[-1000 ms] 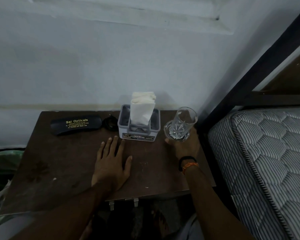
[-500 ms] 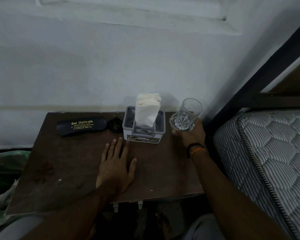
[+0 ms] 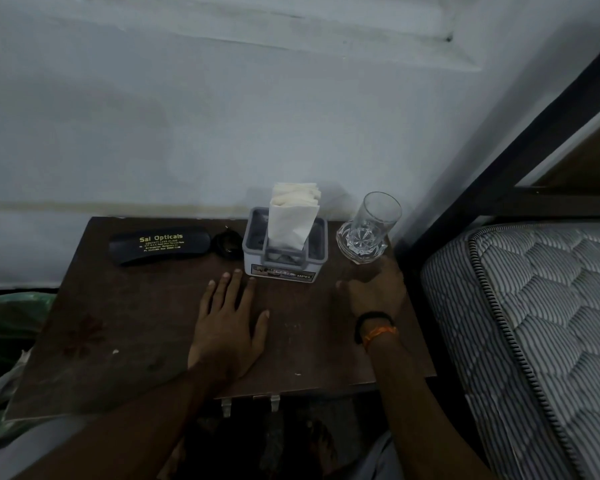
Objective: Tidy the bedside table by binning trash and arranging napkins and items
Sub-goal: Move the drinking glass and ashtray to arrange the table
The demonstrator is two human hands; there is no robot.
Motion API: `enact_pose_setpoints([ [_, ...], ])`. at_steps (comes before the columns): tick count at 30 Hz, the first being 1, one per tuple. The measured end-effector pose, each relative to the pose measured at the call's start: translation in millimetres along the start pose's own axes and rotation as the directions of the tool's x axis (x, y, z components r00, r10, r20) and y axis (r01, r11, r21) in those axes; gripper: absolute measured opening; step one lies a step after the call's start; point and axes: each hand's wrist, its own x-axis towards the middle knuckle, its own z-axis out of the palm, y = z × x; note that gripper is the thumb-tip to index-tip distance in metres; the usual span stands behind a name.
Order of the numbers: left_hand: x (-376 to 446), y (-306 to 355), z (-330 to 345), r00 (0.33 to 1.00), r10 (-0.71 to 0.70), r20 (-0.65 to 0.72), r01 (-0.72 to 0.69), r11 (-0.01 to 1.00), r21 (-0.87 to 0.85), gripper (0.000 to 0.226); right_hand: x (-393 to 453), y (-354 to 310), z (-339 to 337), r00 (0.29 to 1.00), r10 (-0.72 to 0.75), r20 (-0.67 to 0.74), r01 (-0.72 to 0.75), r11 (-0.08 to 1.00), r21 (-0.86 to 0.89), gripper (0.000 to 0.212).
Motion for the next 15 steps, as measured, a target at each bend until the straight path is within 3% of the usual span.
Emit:
enact_pose_setpoints([
  [2, 0, 0, 0, 1.000, 0.000, -0.003, 0.000, 1.000, 0.000, 0.069, -24, 3, 6, 0.996, -0.004, 0.088, -0.001, 0.999, 0.051, 0.056],
  [6, -1, 2, -1, 1.000, 0.006, -0.006, -0.006, 1.000, -0.026, 0.068, -50, -1, 15, 0.965, -0.069, 0.251, 0.024, 0.984, 0.176, 0.070],
  [15, -7, -6, -4, 0.995, -0.078, -0.061, 0.058, 0.957, -0.285, 0.090, -63, -10, 31, 0.962, -0.037, 0.270, -0.057, 0.942, 0.332, 0.076],
])
